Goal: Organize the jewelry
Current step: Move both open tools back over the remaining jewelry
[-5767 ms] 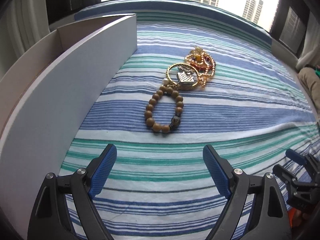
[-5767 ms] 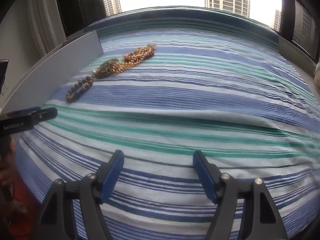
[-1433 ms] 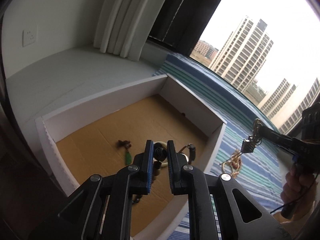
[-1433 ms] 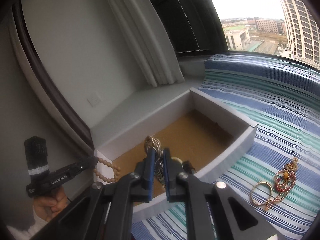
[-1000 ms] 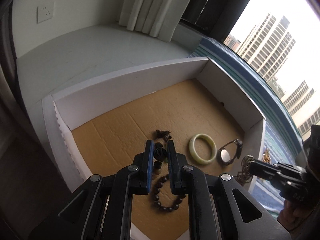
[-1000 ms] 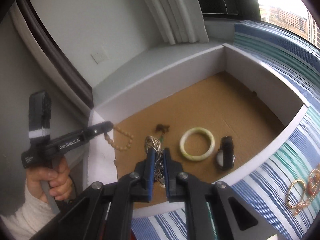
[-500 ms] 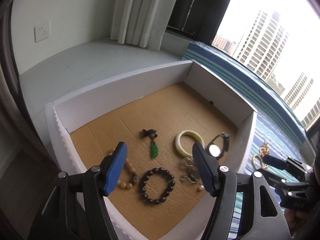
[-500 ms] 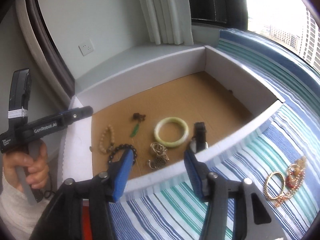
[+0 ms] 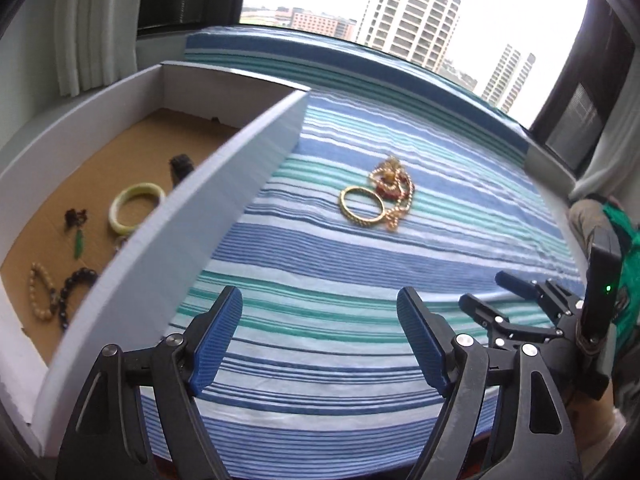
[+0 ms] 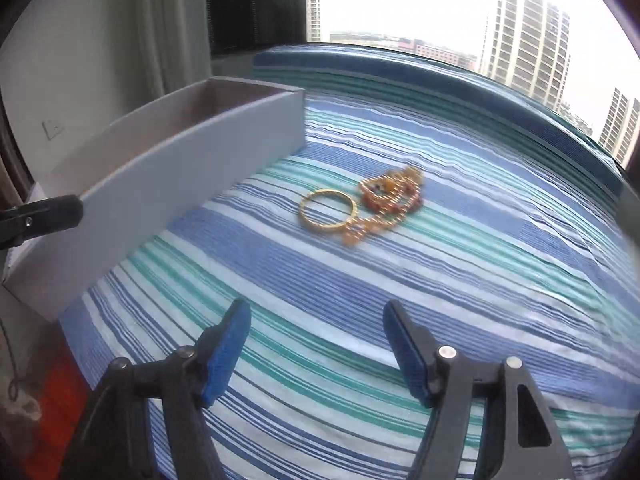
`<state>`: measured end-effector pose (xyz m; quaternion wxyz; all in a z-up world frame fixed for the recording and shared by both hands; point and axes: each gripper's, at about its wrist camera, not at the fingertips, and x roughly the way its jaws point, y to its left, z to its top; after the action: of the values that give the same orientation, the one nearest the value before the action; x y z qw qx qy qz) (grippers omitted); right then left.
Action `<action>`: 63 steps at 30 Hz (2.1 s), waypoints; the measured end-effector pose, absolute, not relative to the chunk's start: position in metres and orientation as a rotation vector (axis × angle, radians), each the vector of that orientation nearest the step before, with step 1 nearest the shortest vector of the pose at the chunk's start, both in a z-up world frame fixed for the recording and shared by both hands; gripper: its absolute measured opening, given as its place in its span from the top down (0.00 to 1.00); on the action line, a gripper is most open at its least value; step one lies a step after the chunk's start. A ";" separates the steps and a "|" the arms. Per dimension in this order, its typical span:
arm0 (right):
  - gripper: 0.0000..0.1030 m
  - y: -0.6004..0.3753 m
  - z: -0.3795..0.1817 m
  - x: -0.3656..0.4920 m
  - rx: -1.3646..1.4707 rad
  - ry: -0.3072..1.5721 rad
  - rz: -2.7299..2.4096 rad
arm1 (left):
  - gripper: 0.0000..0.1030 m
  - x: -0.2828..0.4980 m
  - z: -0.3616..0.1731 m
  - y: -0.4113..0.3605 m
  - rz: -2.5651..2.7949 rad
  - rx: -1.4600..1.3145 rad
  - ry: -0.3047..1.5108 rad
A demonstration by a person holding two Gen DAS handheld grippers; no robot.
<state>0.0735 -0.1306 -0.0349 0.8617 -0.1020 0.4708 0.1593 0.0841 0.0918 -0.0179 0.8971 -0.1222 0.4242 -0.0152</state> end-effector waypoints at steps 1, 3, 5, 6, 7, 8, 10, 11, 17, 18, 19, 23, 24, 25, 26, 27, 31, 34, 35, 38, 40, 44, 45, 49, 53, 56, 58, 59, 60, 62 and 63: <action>0.28 -0.148 -0.041 0.072 -0.206 0.996 0.286 | 0.21 0.088 -0.025 0.079 -0.045 -0.238 0.894; 0.27 -0.178 -0.055 0.070 -0.177 1.014 0.199 | 0.21 0.095 -0.038 0.059 -0.059 -0.203 0.919; 0.27 -0.204 -0.067 0.069 -0.137 1.033 0.125 | 0.21 0.101 -0.050 0.040 -0.060 -0.167 0.934; 0.27 -0.216 -0.072 0.069 -0.114 1.041 0.095 | 0.21 0.104 -0.055 0.034 -0.056 -0.152 0.942; 0.27 -0.227 -0.076 0.069 -0.092 1.046 0.067 | 0.21 0.107 -0.060 0.028 -0.054 -0.139 0.950; 0.26 -0.237 -0.080 0.070 -0.076 1.049 0.041 | 0.21 0.110 -0.063 0.024 -0.054 -0.129 0.950; 0.26 -0.253 -0.083 0.070 -0.055 1.050 -0.003 | 0.21 0.115 -0.066 0.018 -0.046 -0.104 0.937; 0.26 -0.259 -0.084 0.073 -0.049 1.046 -0.022 | 0.21 0.118 -0.066 0.016 -0.039 -0.092 0.929; 0.25 -0.276 -0.079 0.079 -0.037 1.010 -0.086 | 0.17 0.127 -0.069 0.016 -0.006 -0.069 0.899; 0.24 -0.275 -0.080 0.080 -0.035 1.007 -0.087 | 0.16 0.127 -0.071 0.016 -0.002 -0.071 0.894; 0.24 -0.275 -0.081 0.082 -0.032 1.006 -0.088 | 0.16 0.129 -0.073 0.017 0.000 -0.072 0.888; 0.24 -0.275 -0.087 0.087 -0.023 1.016 -0.083 | 0.16 0.138 -0.083 0.020 0.018 -0.071 0.890; 0.24 -0.275 -0.088 0.089 -0.023 1.018 -0.083 | 0.16 0.141 -0.086 0.021 0.017 -0.075 0.889; 0.24 -0.274 -0.089 0.090 -0.024 1.017 -0.083 | 0.16 0.143 -0.088 0.022 0.018 -0.076 0.889; 0.24 -0.273 -0.089 0.091 -0.029 1.016 -0.083 | 0.16 0.145 -0.090 0.022 0.019 -0.076 0.889; 0.24 -0.273 -0.090 0.093 -0.034 1.015 -0.084 | 0.16 0.147 -0.093 0.022 0.021 -0.074 0.890; 0.24 -0.272 -0.094 0.098 -0.047 1.014 -0.085 | 0.16 0.151 -0.103 0.024 0.028 -0.071 0.906; 0.24 -0.272 -0.099 0.101 -0.043 1.020 -0.087 | 0.15 0.151 -0.108 0.024 0.034 -0.065 0.908; 0.24 -0.272 -0.100 0.101 -0.042 1.021 -0.088 | 0.13 0.151 -0.109 0.023 0.033 -0.058 0.909; 0.21 -0.272 -0.102 0.101 -0.047 1.015 -0.092 | 0.09 0.152 -0.111 0.021 0.028 -0.047 0.916; 0.20 -0.272 -0.101 0.102 -0.046 1.016 -0.092 | 0.06 0.154 -0.112 0.018 0.031 -0.030 0.926; 0.17 -0.273 -0.101 0.103 -0.041 1.018 -0.088 | 0.01 0.154 -0.114 0.019 0.047 -0.034 0.936; 0.16 -0.273 -0.101 0.103 -0.040 1.020 -0.084 | 0.01 0.153 -0.114 0.019 0.048 -0.033 0.937; 0.16 -0.272 -0.102 0.104 -0.046 1.022 -0.084 | 0.00 0.153 -0.114 0.019 0.045 -0.033 0.937; 0.16 -0.272 -0.102 0.104 -0.046 1.022 -0.085 | 0.00 0.154 -0.115 0.019 0.041 -0.036 0.938; 0.16 -0.272 -0.102 0.104 -0.046 1.022 -0.085 | 0.00 0.154 -0.115 0.019 0.041 -0.036 0.937; 0.16 -0.272 -0.102 0.104 -0.046 1.022 -0.085 | 0.00 0.154 -0.115 0.019 0.041 -0.036 0.937; 0.16 -0.272 -0.102 0.104 -0.046 1.022 -0.085 | 0.00 0.154 -0.115 0.020 0.041 -0.036 0.937; 0.15 -0.272 -0.102 0.104 -0.046 1.022 -0.085 | 0.00 0.154 -0.115 0.020 0.041 -0.036 0.937; 0.15 -0.272 -0.102 0.104 -0.046 1.022 -0.084 | 0.00 0.154 -0.115 0.020 0.041 -0.035 0.937; 0.15 -0.272 -0.102 0.104 -0.046 1.022 -0.084 | 0.00 0.154 -0.115 0.020 0.041 -0.035 0.937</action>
<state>0.1044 -0.2723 -0.1019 0.8712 -0.0218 0.4888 -0.0402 0.1541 0.0196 -0.1150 0.8919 -0.0170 0.4514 0.0200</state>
